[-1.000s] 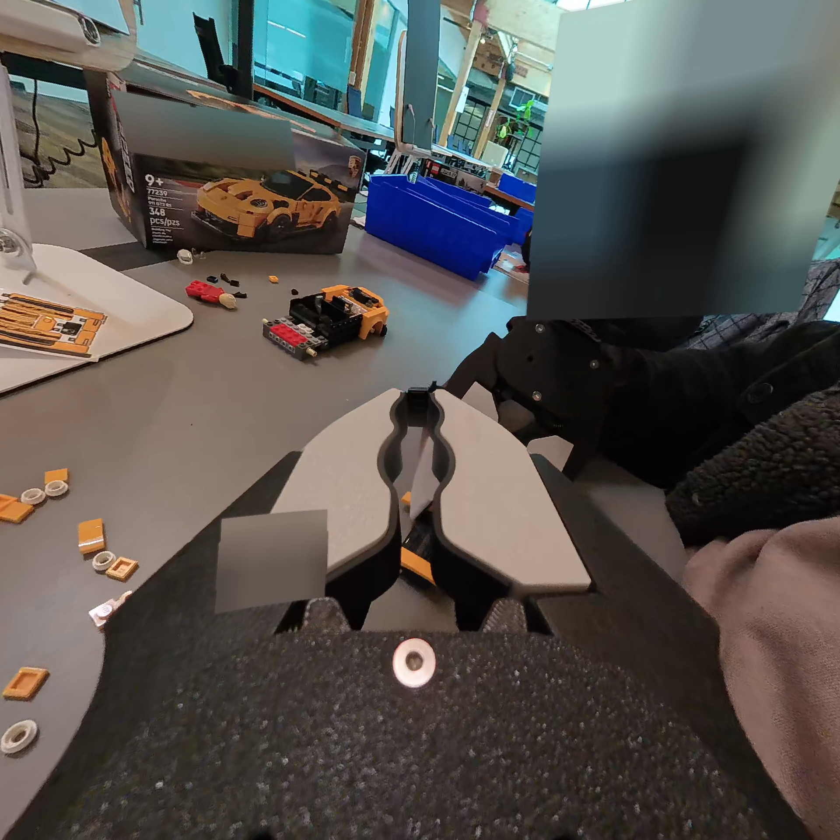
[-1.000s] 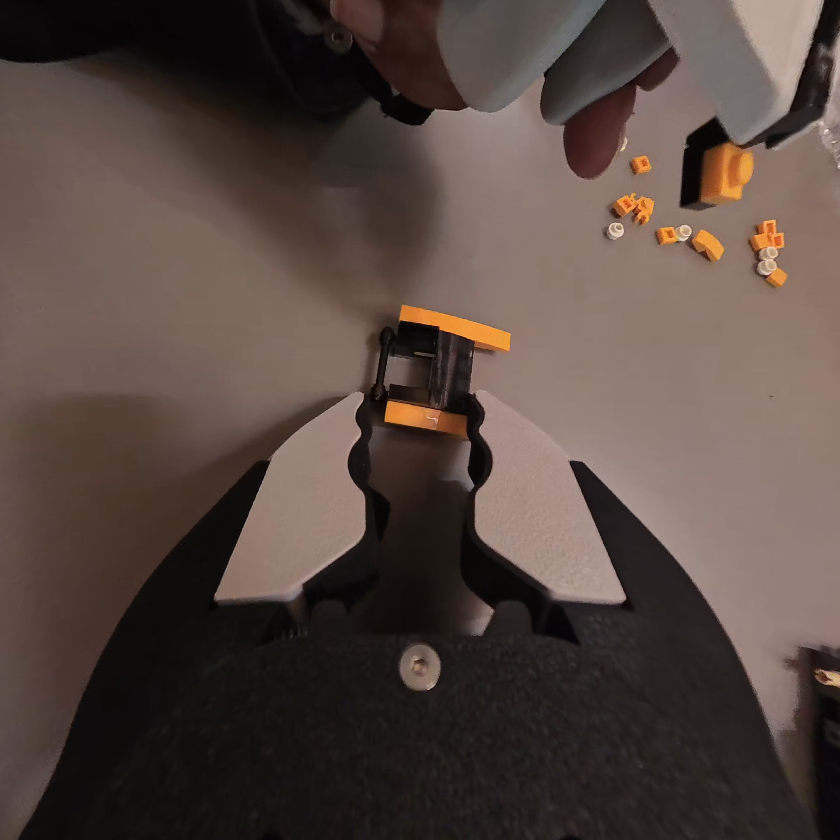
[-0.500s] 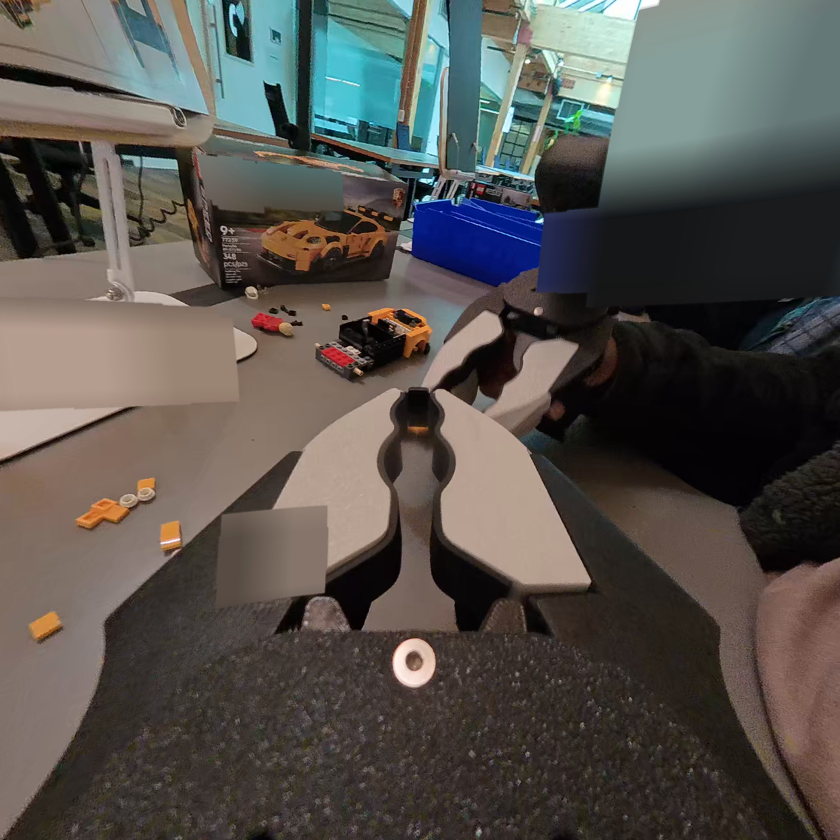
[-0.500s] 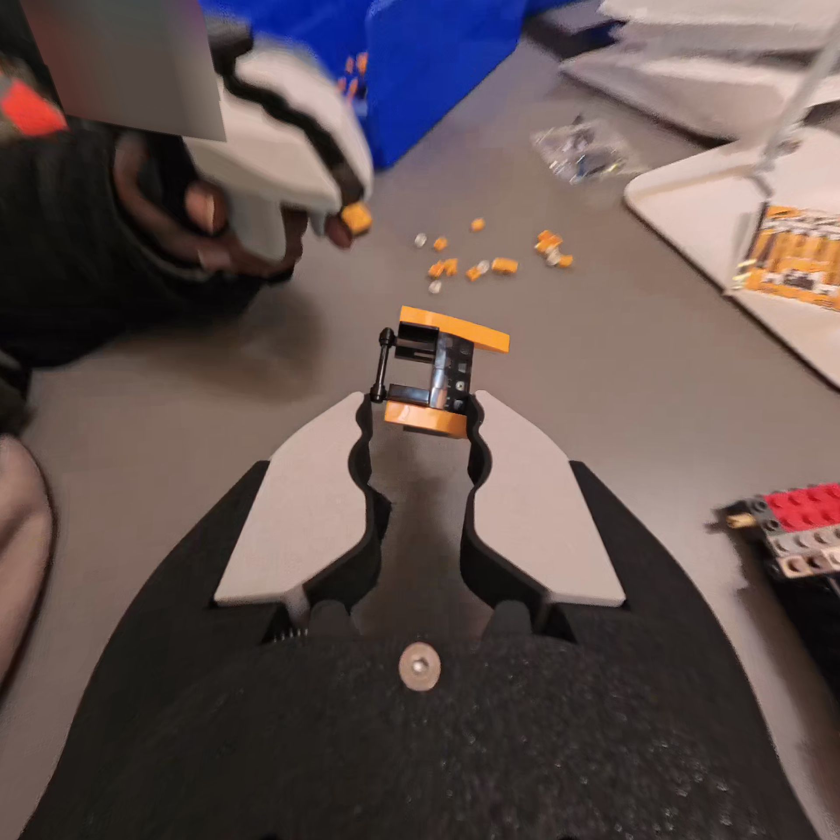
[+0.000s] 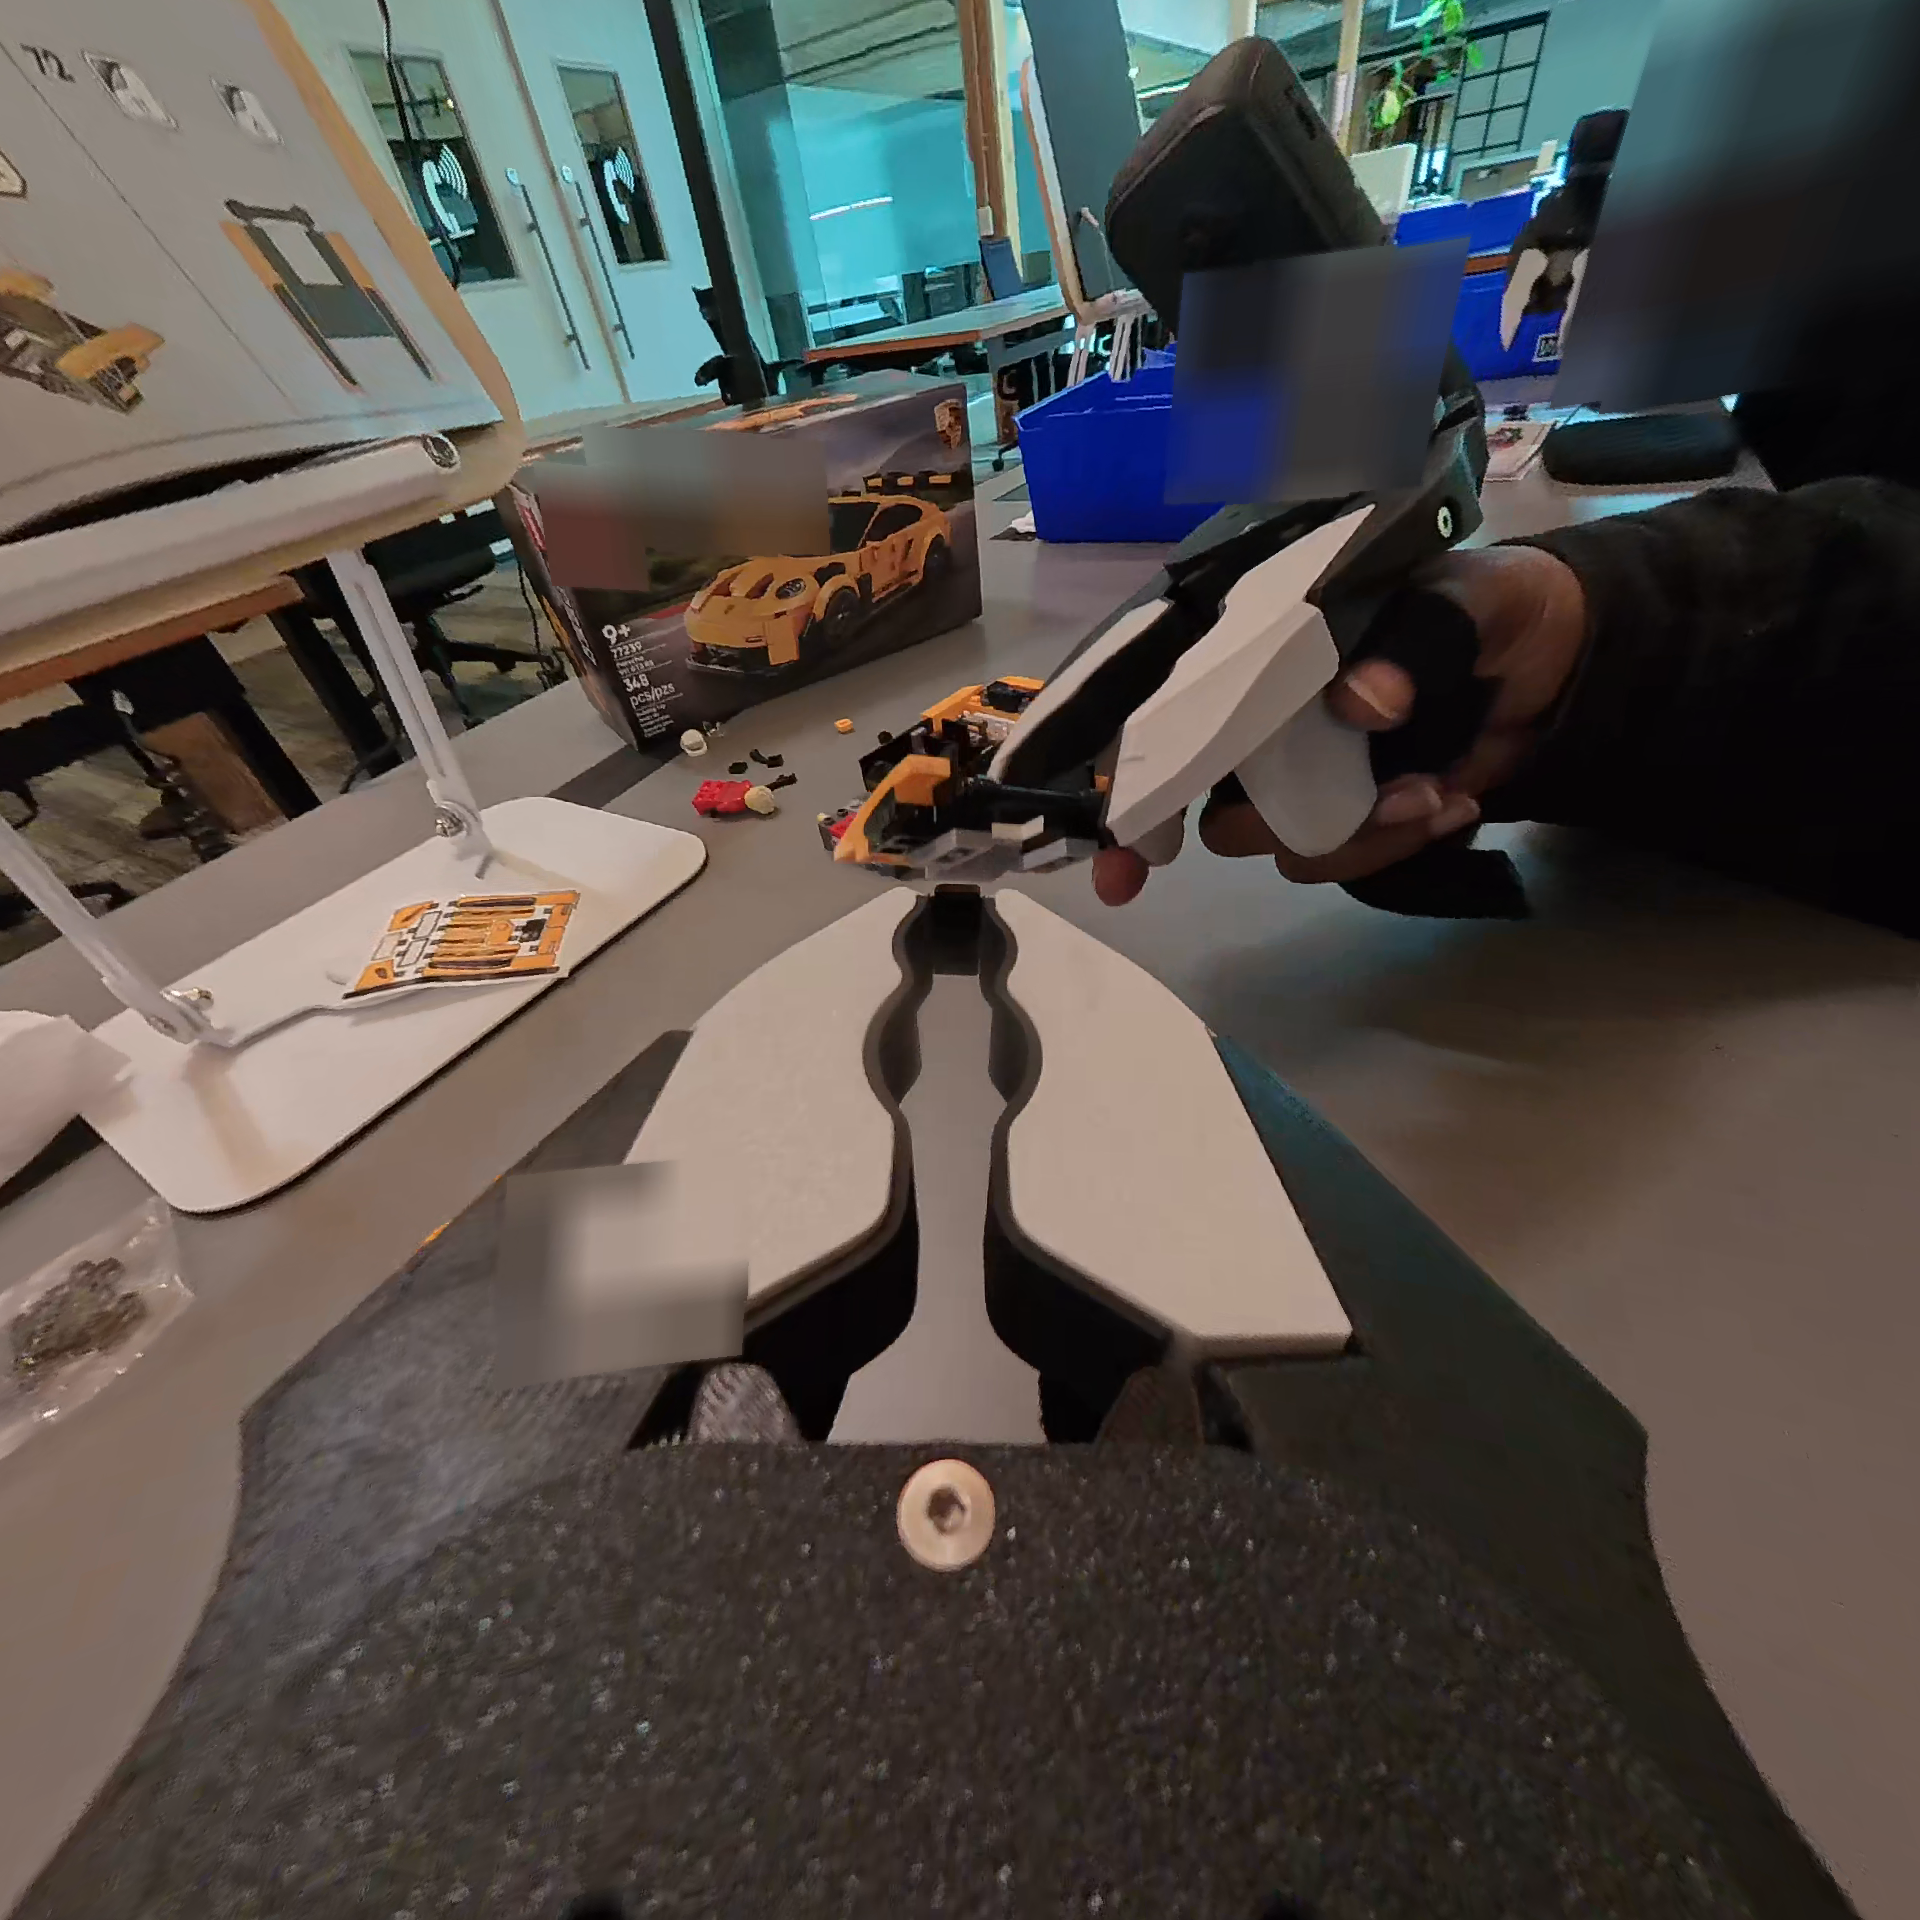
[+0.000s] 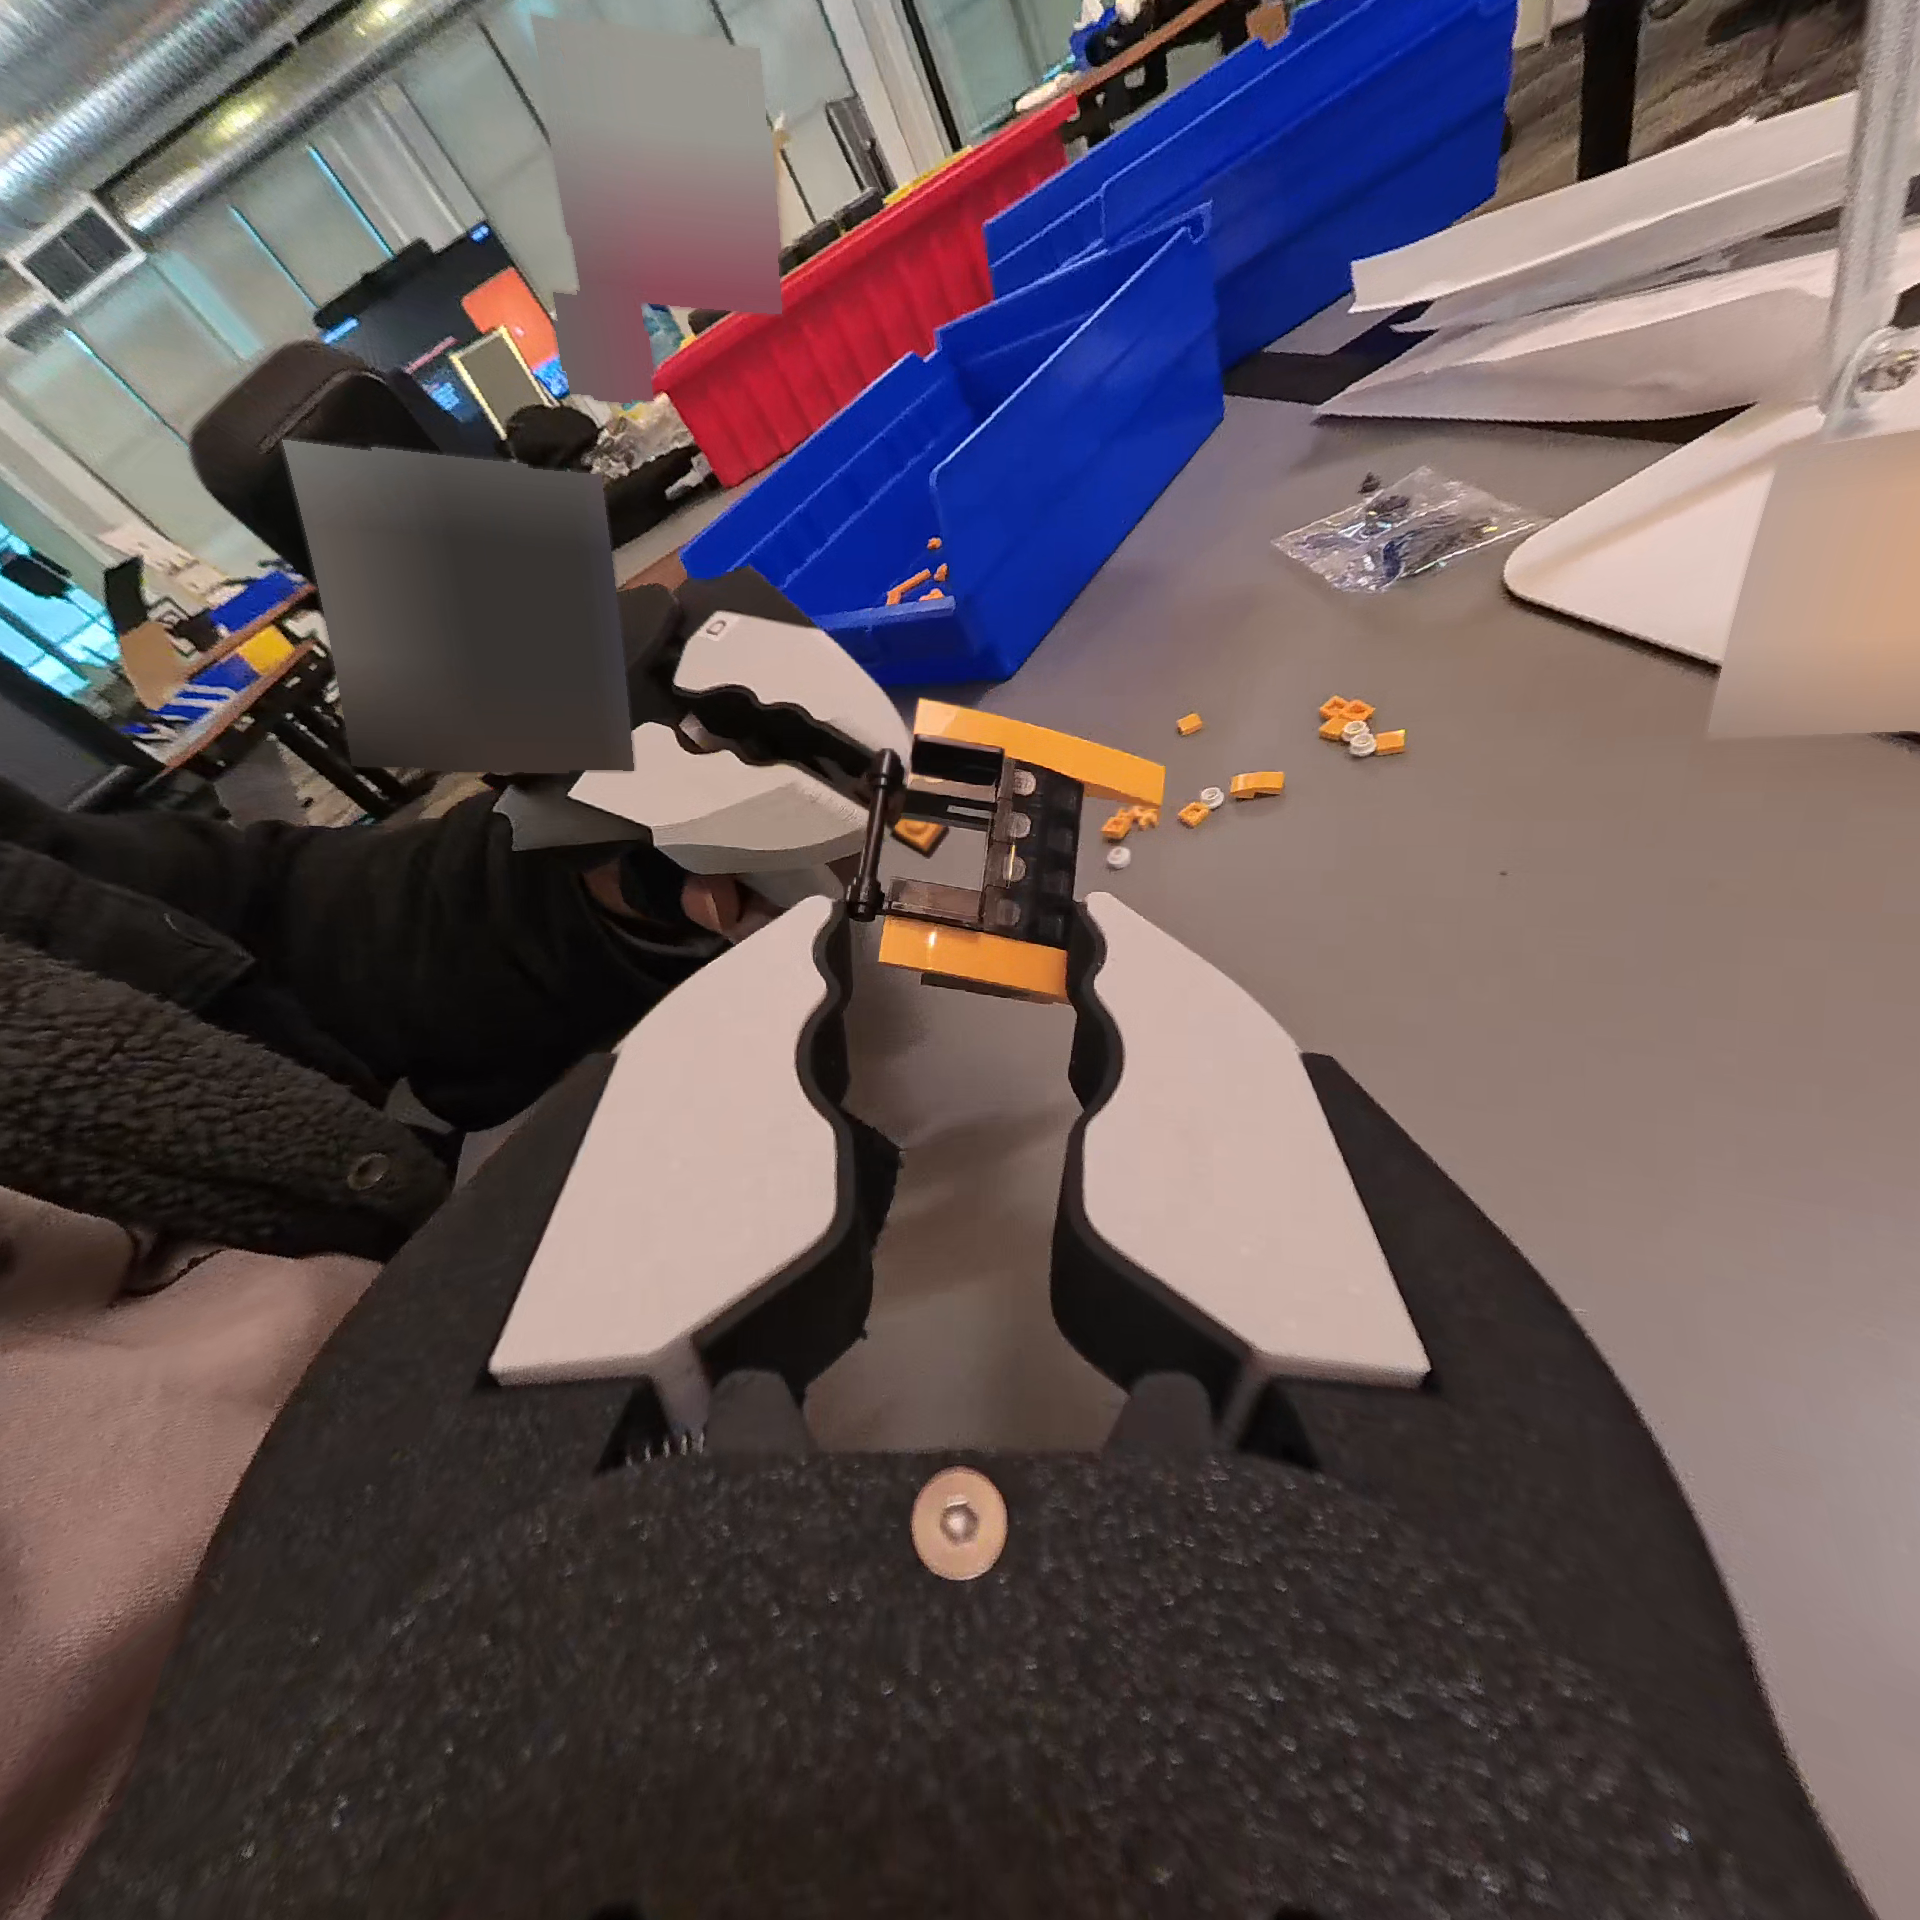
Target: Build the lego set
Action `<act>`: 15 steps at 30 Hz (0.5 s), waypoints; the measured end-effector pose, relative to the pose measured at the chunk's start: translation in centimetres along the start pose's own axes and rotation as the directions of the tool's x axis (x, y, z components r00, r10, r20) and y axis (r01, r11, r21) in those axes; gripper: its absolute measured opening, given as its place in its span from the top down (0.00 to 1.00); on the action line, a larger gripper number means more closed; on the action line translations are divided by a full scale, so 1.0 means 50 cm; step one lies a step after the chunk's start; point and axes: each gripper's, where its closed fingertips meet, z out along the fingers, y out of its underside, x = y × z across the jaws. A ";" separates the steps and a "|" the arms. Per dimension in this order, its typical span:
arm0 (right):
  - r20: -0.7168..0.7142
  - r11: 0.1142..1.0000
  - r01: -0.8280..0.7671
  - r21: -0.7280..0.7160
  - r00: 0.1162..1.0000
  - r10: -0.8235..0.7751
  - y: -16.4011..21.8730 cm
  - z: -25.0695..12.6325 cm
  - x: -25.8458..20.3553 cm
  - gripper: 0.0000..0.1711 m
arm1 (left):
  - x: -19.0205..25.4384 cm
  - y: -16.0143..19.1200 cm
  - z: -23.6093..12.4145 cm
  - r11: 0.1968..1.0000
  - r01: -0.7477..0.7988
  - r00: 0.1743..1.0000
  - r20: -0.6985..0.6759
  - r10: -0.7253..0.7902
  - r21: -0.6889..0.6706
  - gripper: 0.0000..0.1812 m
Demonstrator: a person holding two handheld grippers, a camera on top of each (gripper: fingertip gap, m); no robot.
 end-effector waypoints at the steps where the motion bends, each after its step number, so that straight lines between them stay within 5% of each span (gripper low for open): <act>1: 0.002 1.000 -0.002 -0.002 1.000 0.002 0.002 0.002 -0.001 0.77 | 0.000 -0.002 0.000 1.000 -0.004 1.000 0.003 0.004 0.006 0.96; 15: 0.007 1.000 -0.004 -0.018 1.000 0.005 0.013 0.011 -0.004 0.77 | -0.003 -0.018 -0.005 0.999 -0.019 0.999 0.029 0.018 0.047 0.96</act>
